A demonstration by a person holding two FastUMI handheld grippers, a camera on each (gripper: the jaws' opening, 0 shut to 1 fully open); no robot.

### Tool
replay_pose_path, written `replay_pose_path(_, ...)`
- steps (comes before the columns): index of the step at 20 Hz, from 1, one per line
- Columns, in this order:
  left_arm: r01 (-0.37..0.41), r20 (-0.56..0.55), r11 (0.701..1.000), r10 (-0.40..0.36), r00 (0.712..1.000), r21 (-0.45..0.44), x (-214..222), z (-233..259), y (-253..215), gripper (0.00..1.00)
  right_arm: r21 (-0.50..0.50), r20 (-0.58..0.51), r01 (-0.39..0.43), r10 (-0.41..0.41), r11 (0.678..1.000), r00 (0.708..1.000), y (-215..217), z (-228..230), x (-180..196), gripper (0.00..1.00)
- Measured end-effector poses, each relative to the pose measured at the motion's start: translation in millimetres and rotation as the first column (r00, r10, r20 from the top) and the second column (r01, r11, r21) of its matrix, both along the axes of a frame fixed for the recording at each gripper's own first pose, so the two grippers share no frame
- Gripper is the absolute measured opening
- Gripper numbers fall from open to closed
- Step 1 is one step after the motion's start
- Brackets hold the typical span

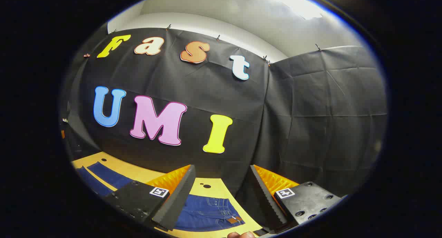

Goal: Grasp the waist and the cuffs of the jeans and fold them to make the two legs overlap; first hold the waist and fold one-third of the jeans toward the cuffs, then hold the cuffs and fold the remaining one-third in the same direction to finish folding.

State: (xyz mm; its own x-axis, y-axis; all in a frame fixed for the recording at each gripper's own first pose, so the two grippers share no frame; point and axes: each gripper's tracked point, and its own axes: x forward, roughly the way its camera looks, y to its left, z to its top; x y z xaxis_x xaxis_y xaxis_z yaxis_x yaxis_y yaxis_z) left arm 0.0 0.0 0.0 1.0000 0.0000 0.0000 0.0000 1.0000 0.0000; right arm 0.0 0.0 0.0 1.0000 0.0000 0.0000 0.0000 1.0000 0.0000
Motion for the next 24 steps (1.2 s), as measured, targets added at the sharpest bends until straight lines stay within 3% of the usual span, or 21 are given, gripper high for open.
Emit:
replay_pose_path(9, 0.080, 0.033, 0.996, -0.081, 0.996, 0.045, 2.7, 15.4, -26.4, 0.96, -0.037, 0.006, -0.016, 0.017, 0.999, 1.000, 13.7, 1.1, -4.9, 0.96)
replay_pose_path(16, 0.078, 0.072, 0.997, -0.077, 0.994, -0.003, 5.7, 31.6, -29.9, 0.96, -0.024, 0.012, -0.059, 0.059, 0.998, 0.998, 34.4, 2.6, -6.7, 0.96)
replay_pose_path(19, 0.085, 0.032, 0.996, -0.085, 0.996, 0.018, 10.1, 14.4, -25.1, 0.96, -0.041, -0.004, -0.064, 0.064, 0.997, 0.998, 35.0, -3.9, -7.0, 0.96)
replay_pose_path(24, 0.072, -0.050, 0.997, -0.074, 0.996, -0.034, 15.3, -15.7, -9.9, 0.96, -0.139, -0.063, -0.075, 0.067, 0.987, 0.996, 32.5, -30.5, -15.3, 0.96)
